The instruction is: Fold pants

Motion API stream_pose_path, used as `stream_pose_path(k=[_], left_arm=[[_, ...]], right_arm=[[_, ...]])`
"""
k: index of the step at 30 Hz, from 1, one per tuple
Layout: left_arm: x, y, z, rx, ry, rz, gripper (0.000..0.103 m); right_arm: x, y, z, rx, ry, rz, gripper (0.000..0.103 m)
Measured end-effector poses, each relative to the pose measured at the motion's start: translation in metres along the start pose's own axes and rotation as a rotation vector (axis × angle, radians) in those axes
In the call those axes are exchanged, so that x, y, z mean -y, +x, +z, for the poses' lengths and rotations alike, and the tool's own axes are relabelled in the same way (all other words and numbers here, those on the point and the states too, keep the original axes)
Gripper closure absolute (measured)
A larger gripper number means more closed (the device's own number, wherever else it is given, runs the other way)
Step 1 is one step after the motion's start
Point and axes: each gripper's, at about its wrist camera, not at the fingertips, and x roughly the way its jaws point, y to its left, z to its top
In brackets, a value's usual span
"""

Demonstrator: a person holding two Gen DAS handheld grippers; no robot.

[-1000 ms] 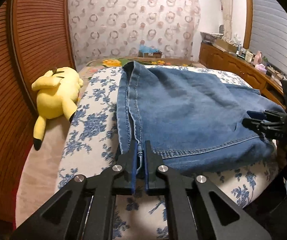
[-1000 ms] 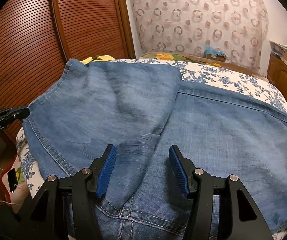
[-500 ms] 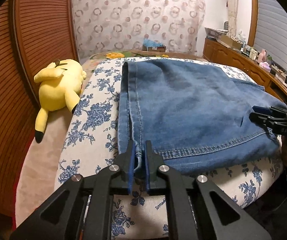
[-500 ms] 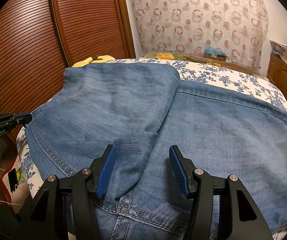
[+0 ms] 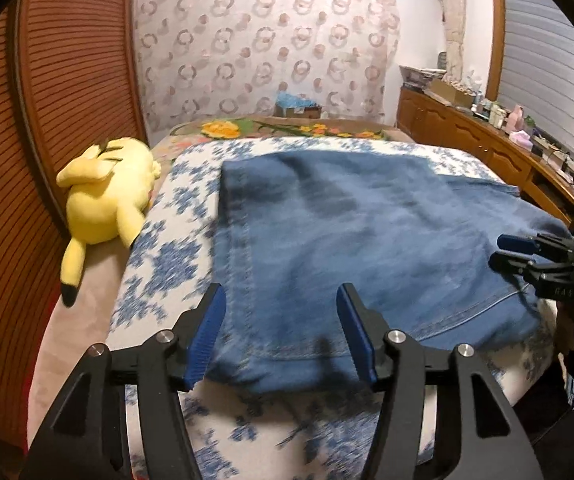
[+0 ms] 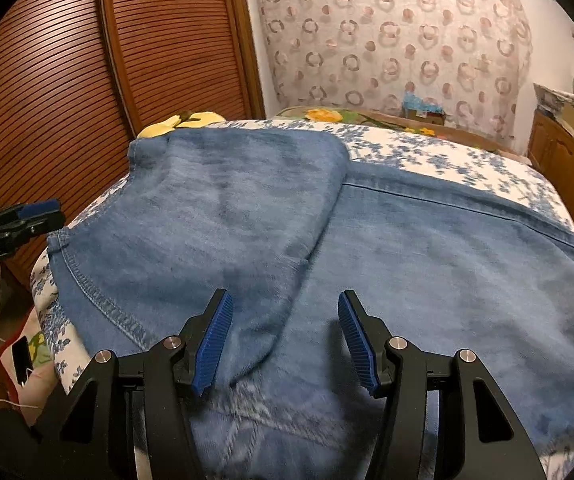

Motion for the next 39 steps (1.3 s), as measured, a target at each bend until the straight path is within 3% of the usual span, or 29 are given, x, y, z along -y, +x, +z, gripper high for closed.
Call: stream_pose_path(k=[5,9,27,39], left_arm=[[0.026,0.005,0.010,0.008,0.043,-0.051,0.043],[0.044,0.015,0.013,0.002,0.067,-0.098,0.022],[0.109,0.035,0.014,-0.041,0.131,-0.187,0.022],[0.123,0.064,0.003,-0.129,0.137,-0.207,0.022]], right_arm=[[0.016,-0.027,-0.013,0.025,0.024,-0.056,0.046],[0.038,-0.053,-0.028,0.043,0.071,-0.124,0.046],[0.119,-0.135,-0.083,0.091,0.272,-0.425,0.046],[0.118,-0.119,-0.083,0.056,0.369,-0.405,0.046]])
